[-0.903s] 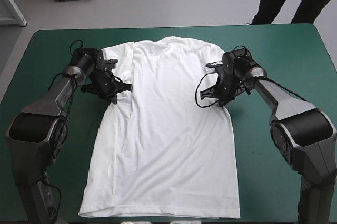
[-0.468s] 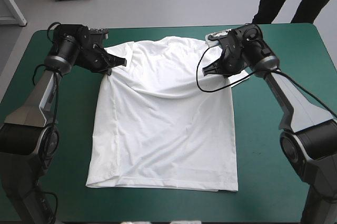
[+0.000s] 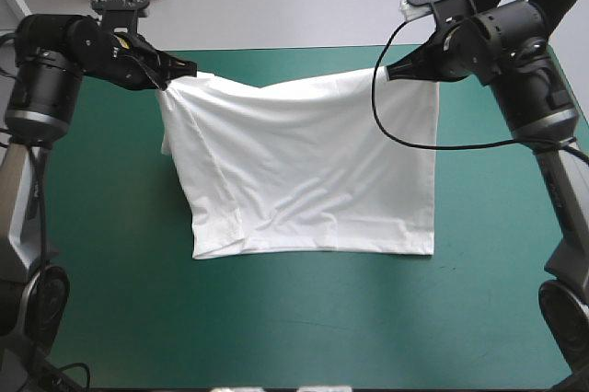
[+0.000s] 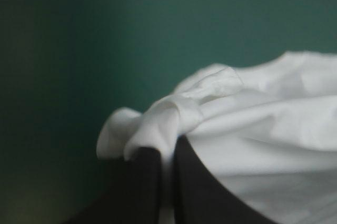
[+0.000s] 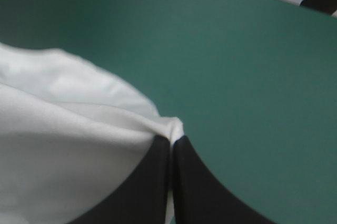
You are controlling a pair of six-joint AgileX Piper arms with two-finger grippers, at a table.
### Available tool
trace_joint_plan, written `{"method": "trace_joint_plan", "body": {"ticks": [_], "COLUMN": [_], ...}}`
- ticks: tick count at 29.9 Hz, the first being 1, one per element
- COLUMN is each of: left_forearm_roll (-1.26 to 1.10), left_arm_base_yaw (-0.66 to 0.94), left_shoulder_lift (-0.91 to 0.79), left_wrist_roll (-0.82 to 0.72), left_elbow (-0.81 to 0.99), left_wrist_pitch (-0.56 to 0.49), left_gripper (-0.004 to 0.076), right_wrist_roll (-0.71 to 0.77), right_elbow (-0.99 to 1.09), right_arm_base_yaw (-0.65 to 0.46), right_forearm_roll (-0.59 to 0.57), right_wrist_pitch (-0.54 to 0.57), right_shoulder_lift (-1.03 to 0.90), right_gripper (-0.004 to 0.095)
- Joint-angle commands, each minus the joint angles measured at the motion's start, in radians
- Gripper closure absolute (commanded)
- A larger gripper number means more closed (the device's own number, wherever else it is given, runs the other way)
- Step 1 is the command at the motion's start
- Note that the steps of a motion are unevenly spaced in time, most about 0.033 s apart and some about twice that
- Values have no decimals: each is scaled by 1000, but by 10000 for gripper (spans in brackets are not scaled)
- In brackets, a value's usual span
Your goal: Fold the cloth
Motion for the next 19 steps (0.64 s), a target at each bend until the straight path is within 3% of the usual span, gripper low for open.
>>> {"method": "trace_joint_plan", "body": {"ticks": [1,10,19], "left_forearm_roll": [-43,-84,-83], "left_arm_base_yaw": [2,2,2], "left_shoulder_lift": [-113,-211,-175], "left_wrist_roll": [19,60,63], "left_elbow": [-84,-204,-208], "left_wrist_pitch": [-61,-102,-153], "left_gripper": [733,733,733], "right_wrist_roll": [-7,-30,-37], "right_elbow": [-106,-278,-289], "right_arm_base_yaw": [-6,-2,-2], "right_forearm_roll": [-33,-14,-45], "right_wrist_pitch": [-15,-16,-73], "right_shoulder_lift": [-79,-115,-72], "right_gripper": [925,925,925]}}
